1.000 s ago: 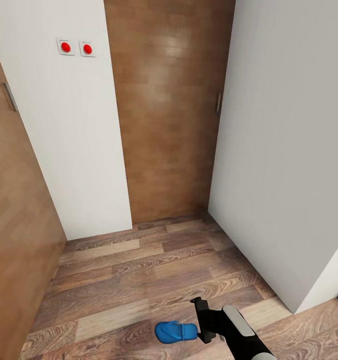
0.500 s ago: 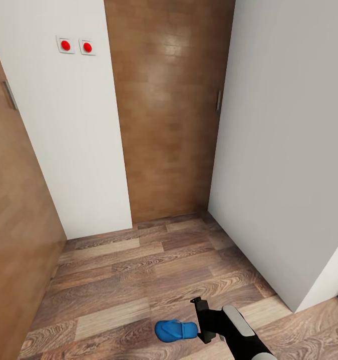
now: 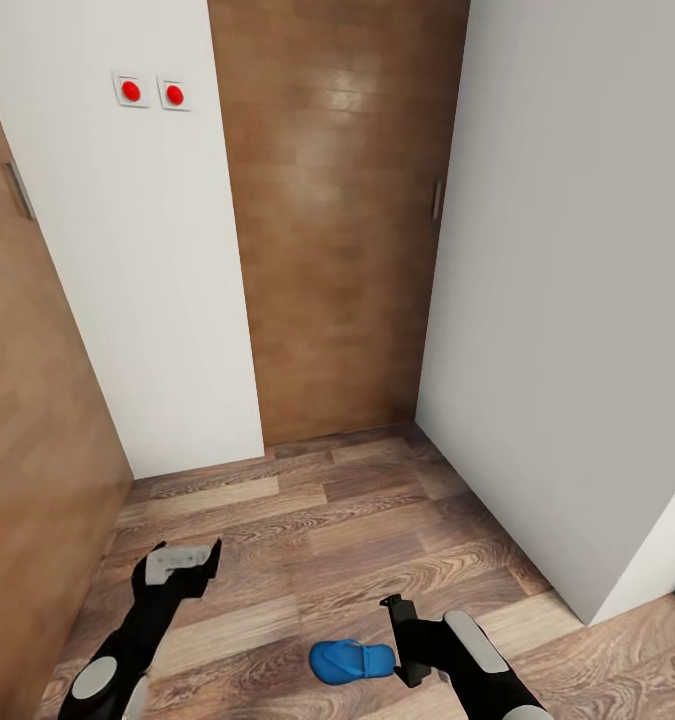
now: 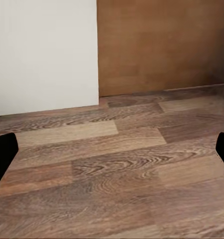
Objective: In the bedroom, move the book from the bed onto either nightstand, and place the two sandals side by side next to the bed.
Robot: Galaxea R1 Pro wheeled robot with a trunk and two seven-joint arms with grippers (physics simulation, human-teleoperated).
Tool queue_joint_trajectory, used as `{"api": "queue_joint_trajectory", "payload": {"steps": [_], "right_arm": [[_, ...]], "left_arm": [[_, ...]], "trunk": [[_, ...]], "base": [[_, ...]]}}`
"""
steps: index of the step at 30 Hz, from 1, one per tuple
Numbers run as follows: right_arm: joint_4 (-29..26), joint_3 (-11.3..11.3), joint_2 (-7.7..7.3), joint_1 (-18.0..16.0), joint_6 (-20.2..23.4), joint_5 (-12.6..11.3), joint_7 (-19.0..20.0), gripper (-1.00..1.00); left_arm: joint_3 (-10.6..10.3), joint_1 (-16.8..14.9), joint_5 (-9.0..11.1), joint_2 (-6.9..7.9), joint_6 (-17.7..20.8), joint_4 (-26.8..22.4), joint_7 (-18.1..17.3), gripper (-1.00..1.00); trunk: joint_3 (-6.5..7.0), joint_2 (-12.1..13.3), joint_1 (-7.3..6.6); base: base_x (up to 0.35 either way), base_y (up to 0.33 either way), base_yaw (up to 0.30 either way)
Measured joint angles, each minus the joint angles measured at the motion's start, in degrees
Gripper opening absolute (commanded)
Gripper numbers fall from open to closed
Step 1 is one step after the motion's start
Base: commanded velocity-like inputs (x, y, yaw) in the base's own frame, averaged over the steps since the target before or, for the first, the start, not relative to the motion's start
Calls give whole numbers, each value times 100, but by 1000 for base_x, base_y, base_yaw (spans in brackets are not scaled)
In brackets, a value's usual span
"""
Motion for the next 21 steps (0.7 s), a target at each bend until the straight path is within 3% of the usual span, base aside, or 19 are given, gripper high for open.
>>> {"api": "queue_joint_trajectory", "payload": {"steps": [8,12,16,21], "right_arm": [[14,4,-5,0,0,8,0,100],[17,4,-6,0,0,9,7,100],[20,1,-6,0,0,9,38,100],[23,3,-6,0,-12,9,50,100]], "left_arm": [[144,-139,4,-13,92,-343,417,100],[177,-145,2,-13,97,-339,444,100],[188,-146,1,-8,92,-329,450,100],[181,-146,0,-12,91,-334,451,100]], "trunk": [[-89,-199,109],[-161,-360,197],[-250,-366,208],[-250,-366,208]], "base": [[0,0,0],[0,0,0],[0,0,0],[0,0,0]]}}
